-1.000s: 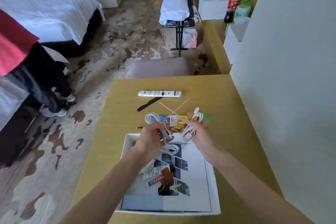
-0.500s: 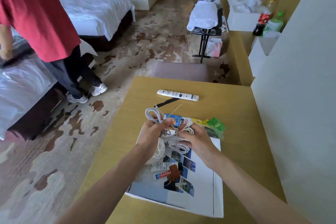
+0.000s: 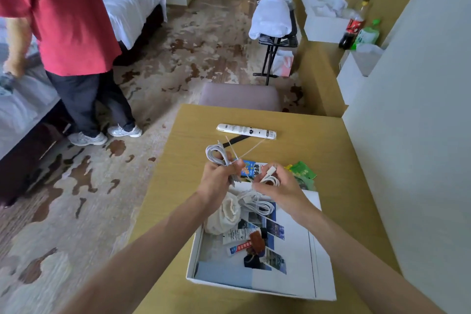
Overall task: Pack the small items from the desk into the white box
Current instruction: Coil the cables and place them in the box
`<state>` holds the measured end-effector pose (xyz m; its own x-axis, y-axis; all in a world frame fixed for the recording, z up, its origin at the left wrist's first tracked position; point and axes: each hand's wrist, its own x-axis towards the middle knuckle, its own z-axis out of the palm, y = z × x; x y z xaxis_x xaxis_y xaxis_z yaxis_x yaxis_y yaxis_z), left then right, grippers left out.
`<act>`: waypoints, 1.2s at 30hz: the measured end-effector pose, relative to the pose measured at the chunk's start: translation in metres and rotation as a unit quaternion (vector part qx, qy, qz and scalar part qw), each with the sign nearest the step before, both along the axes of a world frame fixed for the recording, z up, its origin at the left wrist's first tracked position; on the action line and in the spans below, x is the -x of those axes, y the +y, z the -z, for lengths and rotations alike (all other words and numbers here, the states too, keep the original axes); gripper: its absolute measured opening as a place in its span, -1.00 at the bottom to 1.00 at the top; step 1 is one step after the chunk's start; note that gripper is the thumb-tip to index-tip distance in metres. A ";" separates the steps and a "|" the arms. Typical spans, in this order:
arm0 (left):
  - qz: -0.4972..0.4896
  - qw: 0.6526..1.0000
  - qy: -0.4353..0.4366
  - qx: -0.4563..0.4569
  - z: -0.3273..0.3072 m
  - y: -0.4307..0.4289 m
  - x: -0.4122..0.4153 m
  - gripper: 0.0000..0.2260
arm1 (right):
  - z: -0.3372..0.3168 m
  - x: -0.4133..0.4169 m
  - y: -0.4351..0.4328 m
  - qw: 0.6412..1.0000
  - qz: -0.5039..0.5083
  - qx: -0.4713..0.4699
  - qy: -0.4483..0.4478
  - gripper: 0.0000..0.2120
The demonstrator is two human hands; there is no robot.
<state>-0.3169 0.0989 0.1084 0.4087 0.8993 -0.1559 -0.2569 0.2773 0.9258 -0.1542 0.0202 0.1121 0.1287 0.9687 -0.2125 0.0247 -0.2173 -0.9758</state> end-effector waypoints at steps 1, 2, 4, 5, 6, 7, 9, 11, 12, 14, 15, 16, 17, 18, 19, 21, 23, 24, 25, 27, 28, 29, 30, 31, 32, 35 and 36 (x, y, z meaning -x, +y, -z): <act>0.004 1.000 -0.006 0.004 0.004 0.002 0.002 -0.80 | 0.002 0.001 -0.002 1.000 -0.008 -0.011 -0.014 -0.78; 0.012 1.000 -0.007 0.007 0.007 0.002 0.005 -0.79 | 0.004 0.003 -0.004 0.999 -0.014 -0.018 -0.027 -0.78; 0.032 0.999 0.009 0.009 0.015 0.000 0.007 -0.76 | 0.012 0.004 -0.007 0.998 -0.025 -0.021 -0.052 -0.77; 0.044 0.999 0.031 0.004 0.020 -0.001 0.008 -0.75 | 0.018 0.005 -0.010 0.998 -0.023 -0.016 -0.060 -0.76; 0.055 0.997 0.062 -0.005 0.024 -0.003 0.008 -0.76 | 0.025 0.005 -0.014 0.998 -0.012 -0.005 -0.062 -0.75; 0.074 0.992 0.104 -0.016 0.028 -0.003 0.008 -0.81 | 0.034 0.006 -0.019 0.998 0.007 0.009 -0.059 -0.73; 0.134 0.975 0.176 -0.017 0.032 -0.005 0.009 -0.86 | 0.052 0.006 -0.028 0.996 0.055 0.042 -0.056 -0.71; 0.171 0.959 0.226 -0.003 0.036 -0.003 0.011 -0.78 | 0.069 0.007 -0.035 0.991 0.099 0.068 -0.059 -0.72; 0.168 0.957 0.237 0.003 0.036 -0.001 0.012 -0.81 | 0.077 0.007 -0.036 0.988 0.120 0.081 -0.058 -0.73; 0.144 0.963 0.226 0.012 0.034 0.005 0.014 -0.80 | 0.092 0.008 -0.036 0.980 0.156 0.105 -0.057 -0.71; 0.134 0.967 0.214 0.018 0.033 0.008 0.016 -0.77 | 0.098 0.009 -0.035 0.977 0.170 0.114 -0.061 -0.69; 0.133 0.970 0.203 0.023 0.031 0.011 0.017 -0.78 | 0.103 0.009 -0.035 0.974 0.179 0.118 -0.068 -0.66; 0.143 0.970 0.192 0.030 0.030 0.013 0.019 -0.82 | 0.106 0.010 -0.034 0.973 0.180 0.121 -0.081 -0.62; 0.158 0.970 0.178 0.042 0.029 0.013 0.020 -0.85 | 0.109 0.010 -0.034 0.972 0.174 0.121 -0.104 -0.60; 0.172 0.970 0.163 0.059 0.029 0.013 0.020 -0.84 | 0.112 0.009 -0.034 0.970 0.161 0.116 -0.142 -0.60; 0.180 0.970 0.125 0.102 0.031 0.012 0.019 -0.82 | 0.114 0.006 -0.036 0.952 0.123 0.107 -0.260 -0.63; 0.175 0.972 0.095 0.126 0.033 0.011 0.019 -0.83 | 0.110 0.002 -0.039 0.911 0.083 0.110 -0.389 -0.66; 0.174 0.972 0.094 0.128 0.034 0.010 0.019 -0.85 | 0.106 -0.001 -0.040 0.894 0.072 0.105 -0.430 -0.66; 0.174 0.972 0.100 0.126 0.035 0.009 0.019 -0.82 | 0.101 -0.002 -0.042 0.885 0.070 0.090 -0.451 -0.65; 0.174 0.971 0.104 0.126 0.038 0.005 0.019 -0.78 | 0.089 -0.002 -0.043 0.893 0.086 0.026 -0.440 -0.68; 0.176 0.972 0.093 0.129 0.039 0.004 0.019 -0.80 | 0.082 0.000 -0.042 0.907 0.099 -0.015 -0.410 -0.72; 0.178 0.972 0.080 0.132 0.038 0.001 0.018 -0.81 | 0.073 0.003 -0.041 0.921 0.109 -0.045 -0.371 -0.74; 0.177 0.972 0.068 0.138 0.038 -0.001 0.017 -0.82 | 0.063 0.007 -0.039 0.936 0.113 -0.059 -0.328 -0.77; 0.174 0.972 0.060 0.145 0.037 -0.003 0.016 -0.81 | 0.054 0.010 -0.037 0.952 0.113 -0.061 -0.279 -0.80; 0.169 0.972 0.053 0.156 0.036 -0.005 0.013 -0.79 | 0.045 0.014 -0.033 0.968 0.110 -0.050 -0.222 -0.80; 0.174 0.968 0.063 0.171 0.033 -0.011 0.006 -0.77 | 0.028 0.019 -0.023 0.987 0.119 -0.006 -0.106 -0.71; 0.184 0.966 0.069 0.165 0.030 -0.014 0.004 -0.78 | 0.026 0.019 -0.020 0.987 0.119 -0.004 -0.109 -0.71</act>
<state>-0.3211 0.0853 0.0782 0.6469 0.5887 -0.4847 0.0353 0.6118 0.7902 -0.1729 -0.0003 0.0865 0.3951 0.9068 -0.1471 0.1833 -0.2347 -0.9546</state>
